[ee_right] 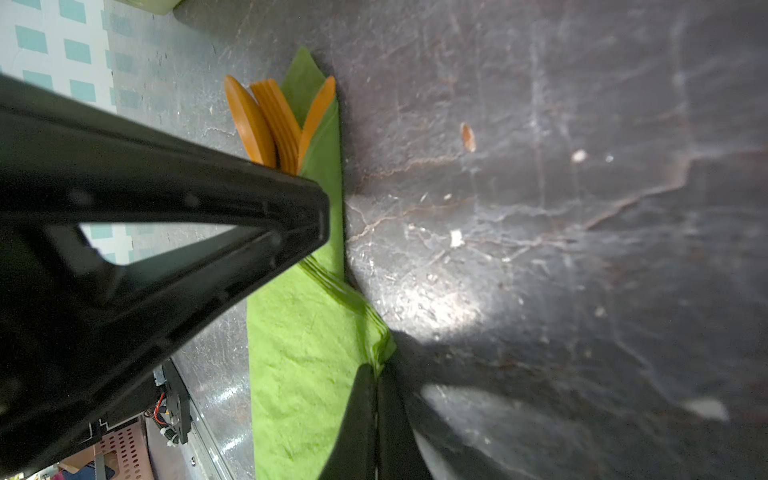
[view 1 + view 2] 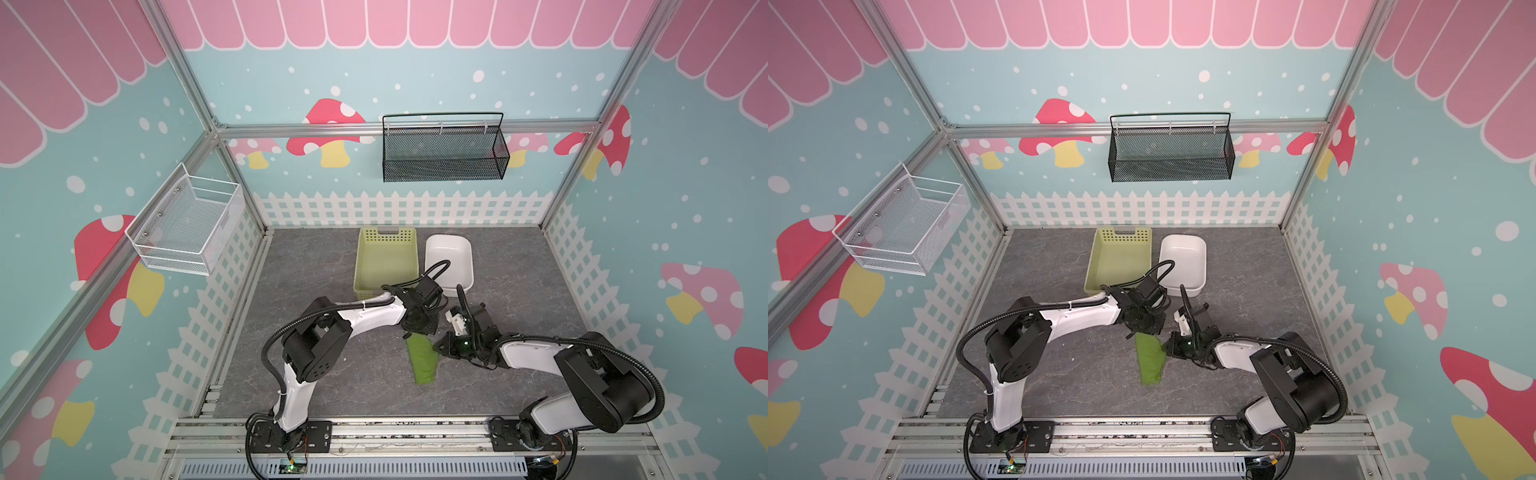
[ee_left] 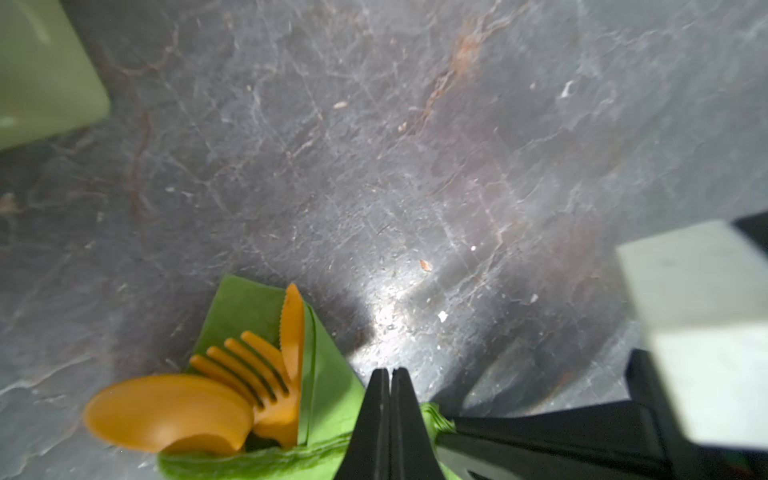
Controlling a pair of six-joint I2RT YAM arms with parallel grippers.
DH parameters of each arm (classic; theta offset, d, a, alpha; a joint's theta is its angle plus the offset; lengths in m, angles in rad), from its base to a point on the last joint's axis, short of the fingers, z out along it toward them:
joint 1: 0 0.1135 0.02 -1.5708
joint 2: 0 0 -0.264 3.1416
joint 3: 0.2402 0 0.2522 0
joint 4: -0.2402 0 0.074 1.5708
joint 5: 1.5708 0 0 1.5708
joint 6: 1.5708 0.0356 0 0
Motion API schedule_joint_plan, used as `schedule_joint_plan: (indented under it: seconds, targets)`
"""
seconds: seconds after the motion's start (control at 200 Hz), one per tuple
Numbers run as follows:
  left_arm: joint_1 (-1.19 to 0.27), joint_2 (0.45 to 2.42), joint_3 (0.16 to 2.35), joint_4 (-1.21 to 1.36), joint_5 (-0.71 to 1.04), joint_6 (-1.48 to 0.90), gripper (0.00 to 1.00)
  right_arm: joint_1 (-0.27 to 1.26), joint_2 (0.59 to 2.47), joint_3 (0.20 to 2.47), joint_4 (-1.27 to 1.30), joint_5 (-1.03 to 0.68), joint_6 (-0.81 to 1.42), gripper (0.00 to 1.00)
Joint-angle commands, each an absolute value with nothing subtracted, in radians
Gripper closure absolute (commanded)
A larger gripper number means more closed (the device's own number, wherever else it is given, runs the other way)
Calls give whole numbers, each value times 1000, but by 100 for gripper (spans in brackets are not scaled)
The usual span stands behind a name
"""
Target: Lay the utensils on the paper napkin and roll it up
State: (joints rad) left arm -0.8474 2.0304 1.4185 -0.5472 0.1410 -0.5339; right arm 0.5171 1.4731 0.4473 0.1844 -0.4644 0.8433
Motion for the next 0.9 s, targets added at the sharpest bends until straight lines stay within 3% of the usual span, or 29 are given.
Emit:
schedule_joint_plan:
  seconds: [0.0,0.345,0.896]
  targets:
    - [-853,2067,1442,-580,112,-514,100,518,1493,414,79,-429,850,100]
    - [-852,2091,1442,-622,48,-512,100,518,1463,389,69,-407,875,100]
    - [-853,2050,1460,-622,82,-511,100,518,1465,383,69,-399,887,100]
